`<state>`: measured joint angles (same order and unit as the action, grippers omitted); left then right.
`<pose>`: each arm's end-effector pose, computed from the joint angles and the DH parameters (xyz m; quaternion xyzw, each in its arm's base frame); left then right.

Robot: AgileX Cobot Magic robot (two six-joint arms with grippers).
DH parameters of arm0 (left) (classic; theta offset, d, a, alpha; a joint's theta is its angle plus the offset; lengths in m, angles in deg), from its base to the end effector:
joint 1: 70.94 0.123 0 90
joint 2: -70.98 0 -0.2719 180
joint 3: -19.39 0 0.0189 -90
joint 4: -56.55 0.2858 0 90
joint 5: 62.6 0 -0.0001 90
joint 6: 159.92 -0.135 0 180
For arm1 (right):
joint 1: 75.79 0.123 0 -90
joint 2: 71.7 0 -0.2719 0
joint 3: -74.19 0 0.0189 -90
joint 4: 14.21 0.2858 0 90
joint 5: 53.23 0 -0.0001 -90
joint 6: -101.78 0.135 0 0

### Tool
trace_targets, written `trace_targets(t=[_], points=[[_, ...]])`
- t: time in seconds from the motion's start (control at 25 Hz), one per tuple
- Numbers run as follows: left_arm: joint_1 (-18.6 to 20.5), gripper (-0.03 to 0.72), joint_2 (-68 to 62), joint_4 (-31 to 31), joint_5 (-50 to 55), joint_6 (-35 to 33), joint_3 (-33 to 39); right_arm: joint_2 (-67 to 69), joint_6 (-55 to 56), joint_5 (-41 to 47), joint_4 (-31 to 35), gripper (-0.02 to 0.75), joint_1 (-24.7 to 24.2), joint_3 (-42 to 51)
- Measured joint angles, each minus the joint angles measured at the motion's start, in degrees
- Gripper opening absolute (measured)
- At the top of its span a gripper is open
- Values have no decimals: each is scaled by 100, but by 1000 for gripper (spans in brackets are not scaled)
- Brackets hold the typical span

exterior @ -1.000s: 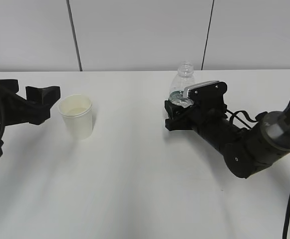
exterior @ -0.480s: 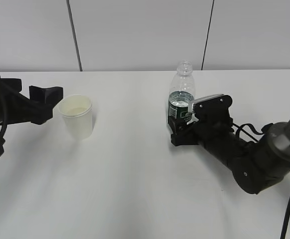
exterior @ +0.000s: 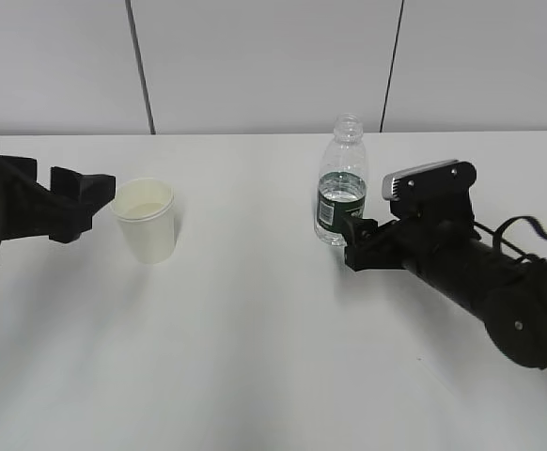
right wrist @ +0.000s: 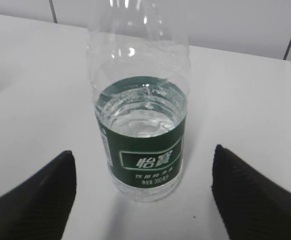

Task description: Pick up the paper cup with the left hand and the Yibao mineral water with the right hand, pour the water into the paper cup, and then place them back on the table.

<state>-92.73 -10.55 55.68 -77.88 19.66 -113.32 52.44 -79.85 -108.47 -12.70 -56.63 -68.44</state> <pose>0.2957 -0.1176 0.1735 0.1540 0.8222 -0.1039 0.5381 0.3700 0.1255 0.0451 -0.1320 0.7891 0.0873 0.5935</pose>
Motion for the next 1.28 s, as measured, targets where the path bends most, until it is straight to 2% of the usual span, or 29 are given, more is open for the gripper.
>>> trace_targets(t=[0.08,0.2,0.36,0.44,0.52,0.64,0.92,1.28], points=[[0,569,211,0,775,0,-205,-530,0,800,-87,625,0,24],[0,569,495,-53,2300,0,-620,-1489,126,2442,-293,615,0,11],[0,569,807,-222,4447,0,-1278,-2716,372,5277,-522,601,0,-274],[0,569,916,-247,5361,0,-1557,-3219,411,6795,-514,595,0,-494],[0,569,1047,-307,6197,0,-1731,-3702,414,7951,-451,594,0,-672],[0,569,1264,-502,7003,0,-1816,-4296,199,9226,-211,594,0,-806],[0,569,2126,-753,8463,0,-1829,-5789,-65,11186,186,593,0,-833],[0,569,4030,-682,8723,0,-1833,-8205,-127,12113,184,593,0,-833]])
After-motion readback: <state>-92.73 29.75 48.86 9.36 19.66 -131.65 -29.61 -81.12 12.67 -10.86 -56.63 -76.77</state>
